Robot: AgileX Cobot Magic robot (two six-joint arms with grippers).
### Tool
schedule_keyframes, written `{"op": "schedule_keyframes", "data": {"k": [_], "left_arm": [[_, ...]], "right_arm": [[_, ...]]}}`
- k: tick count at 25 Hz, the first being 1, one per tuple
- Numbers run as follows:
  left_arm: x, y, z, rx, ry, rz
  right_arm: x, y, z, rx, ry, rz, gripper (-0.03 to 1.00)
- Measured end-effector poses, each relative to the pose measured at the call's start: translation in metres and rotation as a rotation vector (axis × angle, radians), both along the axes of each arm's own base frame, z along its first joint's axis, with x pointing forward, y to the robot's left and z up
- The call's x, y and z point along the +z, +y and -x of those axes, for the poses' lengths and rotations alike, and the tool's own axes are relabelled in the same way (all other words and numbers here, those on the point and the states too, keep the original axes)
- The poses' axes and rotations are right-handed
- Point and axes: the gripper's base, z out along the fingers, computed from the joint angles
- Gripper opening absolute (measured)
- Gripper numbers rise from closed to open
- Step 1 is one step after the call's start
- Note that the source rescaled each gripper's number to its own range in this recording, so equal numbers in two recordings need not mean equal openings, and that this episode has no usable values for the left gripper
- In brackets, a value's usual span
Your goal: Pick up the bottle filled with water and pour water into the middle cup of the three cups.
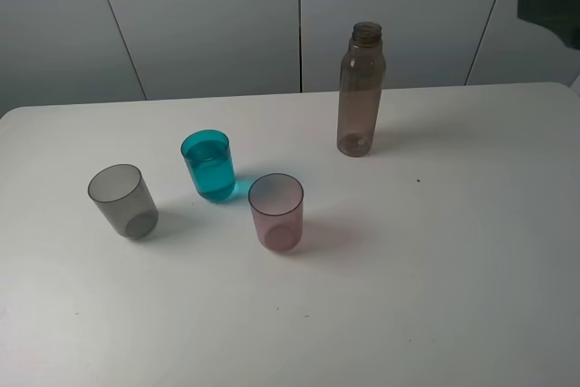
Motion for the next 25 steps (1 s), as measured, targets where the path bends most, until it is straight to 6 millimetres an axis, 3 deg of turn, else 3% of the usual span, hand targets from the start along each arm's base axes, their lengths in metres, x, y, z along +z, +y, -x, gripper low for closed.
{"op": "schedule_keyframes", "data": {"k": [7,11,15,25], "left_arm": [[0.0,0.0,0.0,0.0,0.0,0.0],[0.0,0.0,0.0,0.0,0.0,0.0],[0.0,0.0,0.0,0.0,0.0,0.0],[0.0,0.0,0.0,0.0,0.0,0.0]], "right_arm": [[0.001,-0.03,0.079,-0.086,0.095,-0.012,1.0],[-0.004,-0.038,0.109,-0.089,0.122,-0.048,1.0],[-0.011,-0.041,0.129,-0.064,0.157,-0.037,1.0],[-0.053,-0.039,0.144,0.018,0.133,-0.053,1.0]]}}
